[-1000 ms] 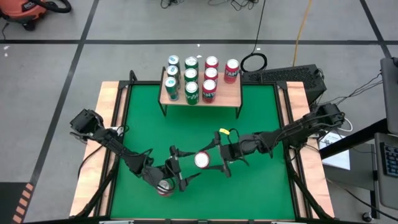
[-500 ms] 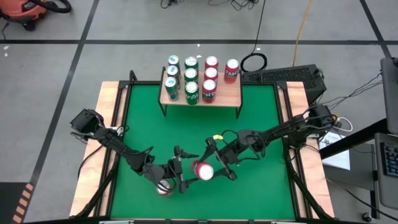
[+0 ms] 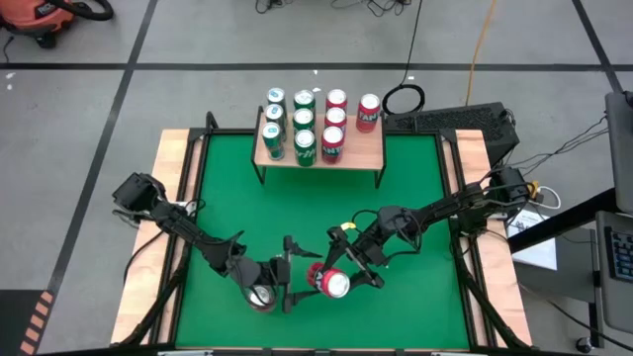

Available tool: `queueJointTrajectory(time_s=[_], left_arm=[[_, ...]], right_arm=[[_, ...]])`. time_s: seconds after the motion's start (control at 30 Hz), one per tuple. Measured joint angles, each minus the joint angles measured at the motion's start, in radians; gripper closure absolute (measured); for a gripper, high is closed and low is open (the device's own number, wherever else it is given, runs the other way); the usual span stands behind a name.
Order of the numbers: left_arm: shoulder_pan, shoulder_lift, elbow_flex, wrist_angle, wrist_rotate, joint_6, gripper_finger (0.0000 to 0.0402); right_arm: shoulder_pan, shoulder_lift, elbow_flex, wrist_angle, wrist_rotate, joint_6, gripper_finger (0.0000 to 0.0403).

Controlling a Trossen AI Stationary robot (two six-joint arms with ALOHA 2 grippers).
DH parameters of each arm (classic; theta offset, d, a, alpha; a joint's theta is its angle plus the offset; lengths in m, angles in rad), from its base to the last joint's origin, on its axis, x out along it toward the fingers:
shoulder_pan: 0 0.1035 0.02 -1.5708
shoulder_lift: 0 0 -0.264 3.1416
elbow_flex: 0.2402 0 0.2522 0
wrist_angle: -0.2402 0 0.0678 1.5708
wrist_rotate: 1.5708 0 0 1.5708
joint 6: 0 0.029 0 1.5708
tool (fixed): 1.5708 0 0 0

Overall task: Place canned beverage on shelf
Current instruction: Put the orange soda can on the shelf aligned with the other orange soda can

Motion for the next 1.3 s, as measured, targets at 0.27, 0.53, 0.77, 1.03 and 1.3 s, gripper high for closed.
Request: queueJointTrajectory(time_s=[0.27,0.53,0.77,1.03,1.3], left_arm=[[0.005,0.0,0.0,0.037,0.025,0.054,0.0029],[0.005,0.0,-0.001,0.031,0.017,0.079,0.0106],[0.005,0.0,-0.002,0.022,0.016,0.09,0.0118],[0.005,0.002,-0.002,0.023,0.013,0.085,0.012],[0.0,0.002,-0.002,0.022,-0.024,0.094,0.0121]], right_arm=[[-0.004,0.0,0.0,-0.004,0.002,-0.02,0.0106],[-0.017,0.0,0.0,-0.009,0.018,-0.017,0.0106],[-0.018,0.0,0.0,-0.035,0.026,-0.021,0.0104],[-0.017,-0.002,0.003,-0.056,0.061,0.039,0.0101],[-0.017,-0.002,0.003,-0.063,0.122,0.121,0.0059]])
